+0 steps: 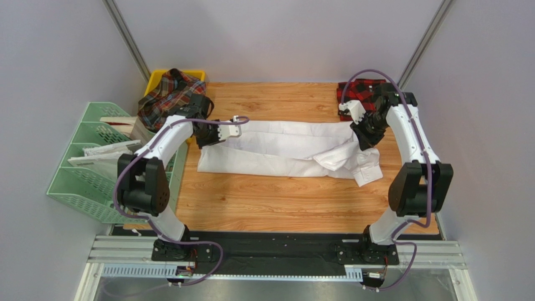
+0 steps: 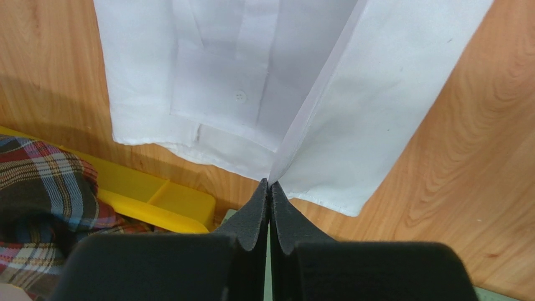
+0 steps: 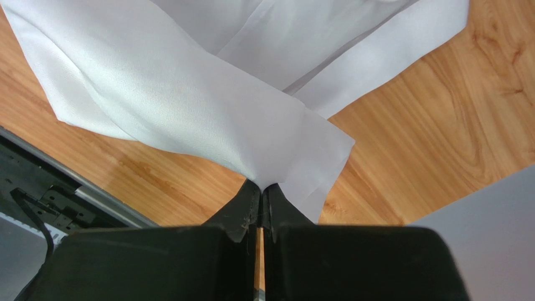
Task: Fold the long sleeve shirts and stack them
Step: Fold the shirt
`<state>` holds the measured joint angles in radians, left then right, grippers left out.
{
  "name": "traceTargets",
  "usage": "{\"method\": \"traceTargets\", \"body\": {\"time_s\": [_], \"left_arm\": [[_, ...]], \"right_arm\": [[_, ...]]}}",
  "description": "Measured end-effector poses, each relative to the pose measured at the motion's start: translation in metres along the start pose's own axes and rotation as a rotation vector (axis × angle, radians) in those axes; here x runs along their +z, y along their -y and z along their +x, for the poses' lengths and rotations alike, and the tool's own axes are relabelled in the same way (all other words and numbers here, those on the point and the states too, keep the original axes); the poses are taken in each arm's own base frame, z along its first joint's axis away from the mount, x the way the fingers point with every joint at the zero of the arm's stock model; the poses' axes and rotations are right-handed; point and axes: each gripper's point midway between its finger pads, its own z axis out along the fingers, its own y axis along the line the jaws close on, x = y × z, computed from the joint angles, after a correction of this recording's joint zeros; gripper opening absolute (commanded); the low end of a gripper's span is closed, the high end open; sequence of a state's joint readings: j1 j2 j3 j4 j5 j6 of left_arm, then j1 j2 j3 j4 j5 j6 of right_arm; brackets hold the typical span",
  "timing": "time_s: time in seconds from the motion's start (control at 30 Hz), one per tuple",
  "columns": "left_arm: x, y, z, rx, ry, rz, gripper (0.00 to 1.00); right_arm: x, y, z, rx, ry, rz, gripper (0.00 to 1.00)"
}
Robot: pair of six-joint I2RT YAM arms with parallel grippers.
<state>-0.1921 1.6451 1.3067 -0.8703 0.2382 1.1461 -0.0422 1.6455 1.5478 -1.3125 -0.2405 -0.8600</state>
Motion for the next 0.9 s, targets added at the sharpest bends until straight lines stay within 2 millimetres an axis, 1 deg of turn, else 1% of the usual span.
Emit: {"method": "traceTargets", "body": {"time_s": [0.07, 0.17, 0.23, 0.37, 0.5, 0.57, 0.67, 0.7, 0.73, 0.77, 0.8, 0.83, 0.87, 0.9], "left_arm": [[0.008, -0.01, 0.003, -0.011, -0.014, 0.004, 0.0], [0.021, -0.016, 0.01, -0.025, -0.03, 0.023, 0.0], [0.03, -0.014, 0.014, -0.034, -0.043, 0.046, 0.0], [0.042, -0.011, 0.021, -0.05, -0.063, 0.071, 0.0], [0.045, -0.012, 0.023, -0.057, -0.071, 0.071, 0.0], [0.044, -0.012, 0.024, -0.059, -0.073, 0.068, 0.0], [0.045, -0.012, 0.025, -0.059, -0.076, 0.068, 0.0], [0.045, -0.011, 0.025, -0.059, -0.077, 0.069, 0.0], [0.045, -0.011, 0.025, -0.06, -0.078, 0.07, 0.0], [0.045, -0.011, 0.026, -0.06, -0.078, 0.071, 0.01], [0.045, -0.011, 0.026, -0.06, -0.078, 0.07, 0.04], [0.045, -0.011, 0.026, -0.061, -0.079, 0.07, 0.12], [0.045, -0.011, 0.026, -0.064, -0.082, 0.068, 0.19], [0.045, -0.011, 0.027, -0.069, -0.084, 0.067, 0.23]], "right_arm": [[0.007, 0.012, -0.008, 0.004, -0.008, -0.002, 0.0], [0.018, 0.023, -0.017, 0.006, -0.023, -0.007, 0.0], [0.028, 0.028, -0.021, 0.007, -0.038, -0.016, 0.0], [0.047, 0.031, -0.023, 0.017, -0.073, -0.036, 0.0], [0.063, 0.032, -0.028, 0.02, -0.102, -0.046, 0.0], [0.067, 0.033, -0.032, 0.019, -0.103, -0.047, 0.0], [0.069, 0.033, -0.039, 0.013, -0.099, -0.043, 0.0], [0.068, 0.033, -0.041, 0.009, -0.097, -0.039, 0.03], [0.067, 0.033, -0.043, 0.007, -0.095, -0.034, 0.09], [0.067, 0.033, -0.045, 0.005, -0.093, -0.031, 0.19], [0.066, 0.033, -0.048, 0.005, -0.093, -0.026, 0.43], [0.067, 0.033, -0.05, 0.004, -0.094, -0.023, 0.51], [0.068, 0.033, -0.051, 0.004, -0.097, -0.022, 0.59], [0.069, 0.032, -0.051, 0.008, -0.104, -0.023, 0.8]]}}
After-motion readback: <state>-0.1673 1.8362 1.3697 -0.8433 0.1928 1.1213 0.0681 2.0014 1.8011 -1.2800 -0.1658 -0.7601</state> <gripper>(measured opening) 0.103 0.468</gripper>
